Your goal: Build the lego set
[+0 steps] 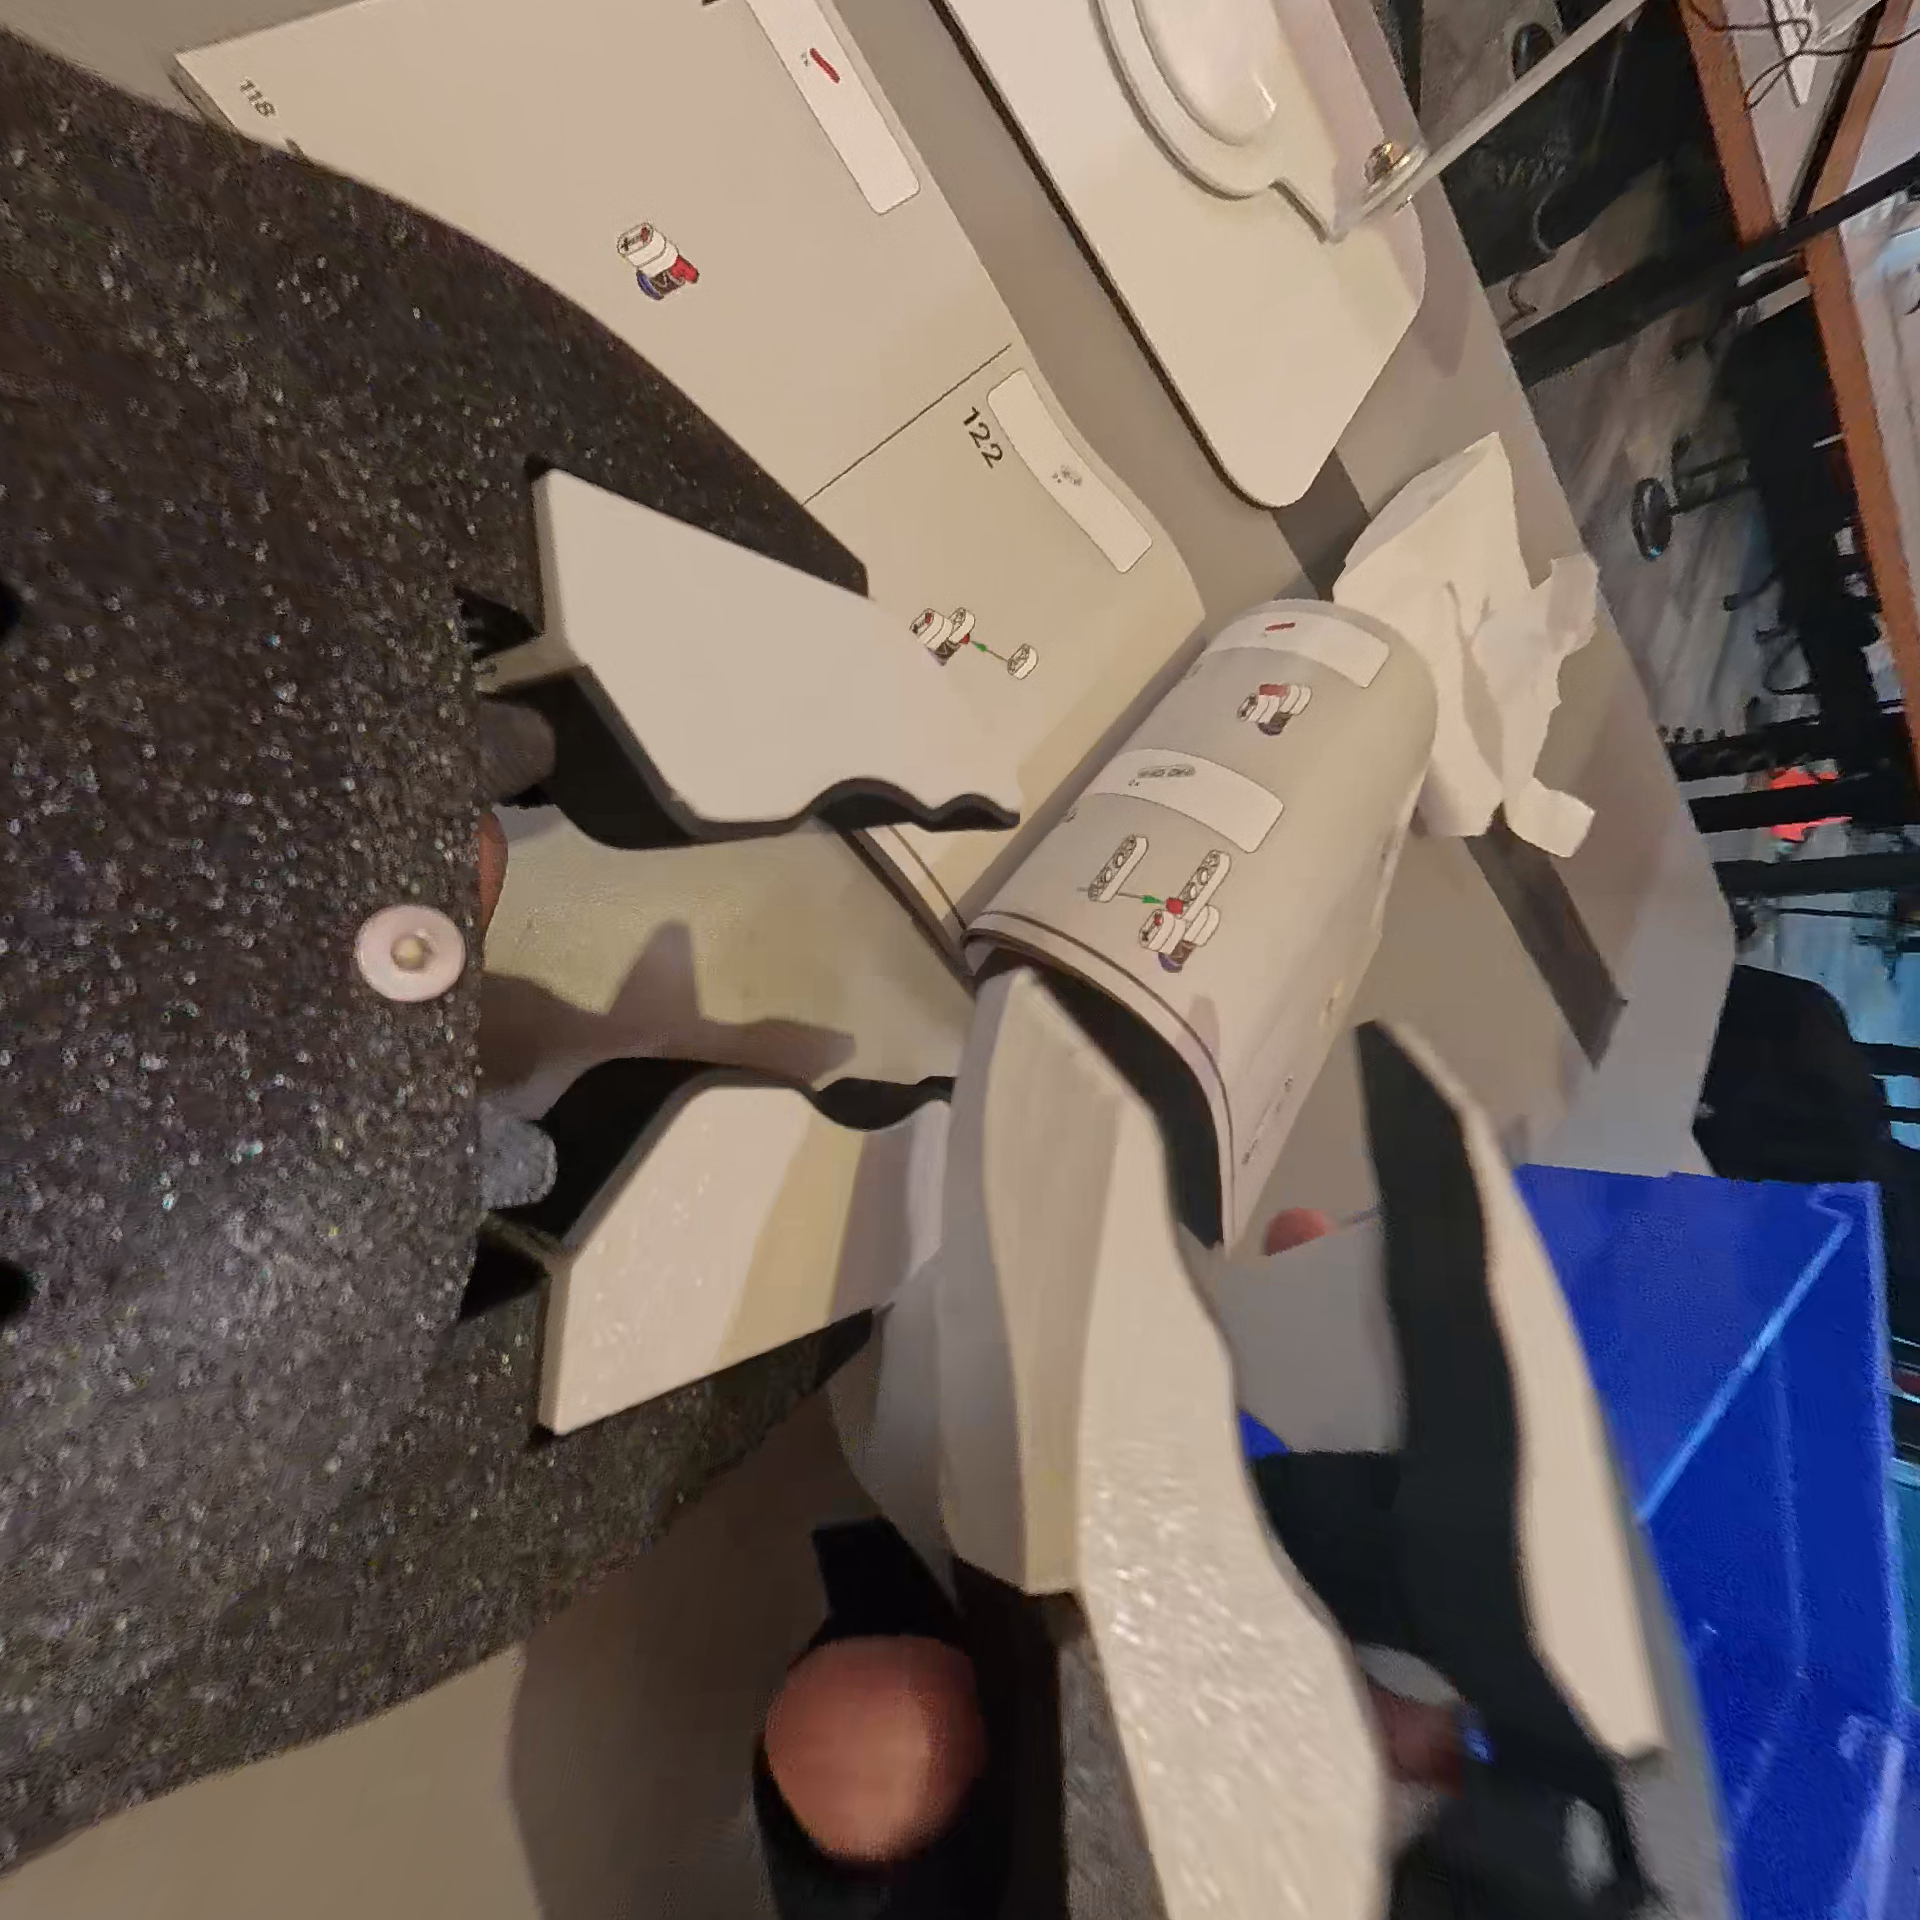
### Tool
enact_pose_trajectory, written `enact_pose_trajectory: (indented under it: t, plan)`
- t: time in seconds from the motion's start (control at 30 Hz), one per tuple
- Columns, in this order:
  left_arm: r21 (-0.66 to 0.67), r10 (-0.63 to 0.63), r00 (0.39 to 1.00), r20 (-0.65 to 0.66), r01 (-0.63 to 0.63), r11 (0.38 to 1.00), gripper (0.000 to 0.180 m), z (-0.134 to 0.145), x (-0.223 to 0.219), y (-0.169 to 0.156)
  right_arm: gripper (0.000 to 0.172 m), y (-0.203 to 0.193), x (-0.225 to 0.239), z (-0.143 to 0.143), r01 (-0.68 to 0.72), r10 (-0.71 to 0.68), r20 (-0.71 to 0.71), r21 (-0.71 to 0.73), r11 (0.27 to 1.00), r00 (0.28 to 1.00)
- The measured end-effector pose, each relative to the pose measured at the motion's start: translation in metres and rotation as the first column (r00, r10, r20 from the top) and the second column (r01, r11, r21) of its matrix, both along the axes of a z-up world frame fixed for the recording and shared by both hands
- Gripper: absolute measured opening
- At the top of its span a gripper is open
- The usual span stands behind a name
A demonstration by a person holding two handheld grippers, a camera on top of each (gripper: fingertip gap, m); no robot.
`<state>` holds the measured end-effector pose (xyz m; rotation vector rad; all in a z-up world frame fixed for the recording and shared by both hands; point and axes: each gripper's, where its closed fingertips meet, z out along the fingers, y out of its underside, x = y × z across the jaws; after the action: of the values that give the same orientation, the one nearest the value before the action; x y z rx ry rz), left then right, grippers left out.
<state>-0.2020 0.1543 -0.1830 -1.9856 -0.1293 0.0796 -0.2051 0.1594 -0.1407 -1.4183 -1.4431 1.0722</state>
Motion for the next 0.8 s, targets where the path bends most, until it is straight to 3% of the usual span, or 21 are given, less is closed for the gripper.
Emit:
enact_pose_trajectory:
  t: [0.17,0.4,0.67,0.8]
  plan:
    - [-0.061,0.0,0.998,0.067,0.004,0.998,0.065,-0.01,-0.006,0.0,0.083,0.005,0.003,-0.018,0.036,-0.034,0.043,-0.06,0.998,0.999]
    - [-0.135,-0.198,0.968,0.156,0.22,0.966,0.072,-0.022,0.015,0.007,0.085,0.005,0.009,-0.028,0.024,0.002,0.118,-0.214,0.977,0.993]
    - [-0.143,-0.268,0.959,0.088,0.278,0.95,0.075,-0.022,0.022,0.013,0.091,0.006,0.007,-0.025,0.021,0.026,0.147,-0.309,0.951,0.989]
    - [-0.137,-0.272,0.955,0.116,0.286,0.948,0.076,-0.022,0.022,0.013,0.09,0.004,0.004,-0.025,0.002,0.055,0.159,-0.337,0.942,0.986]
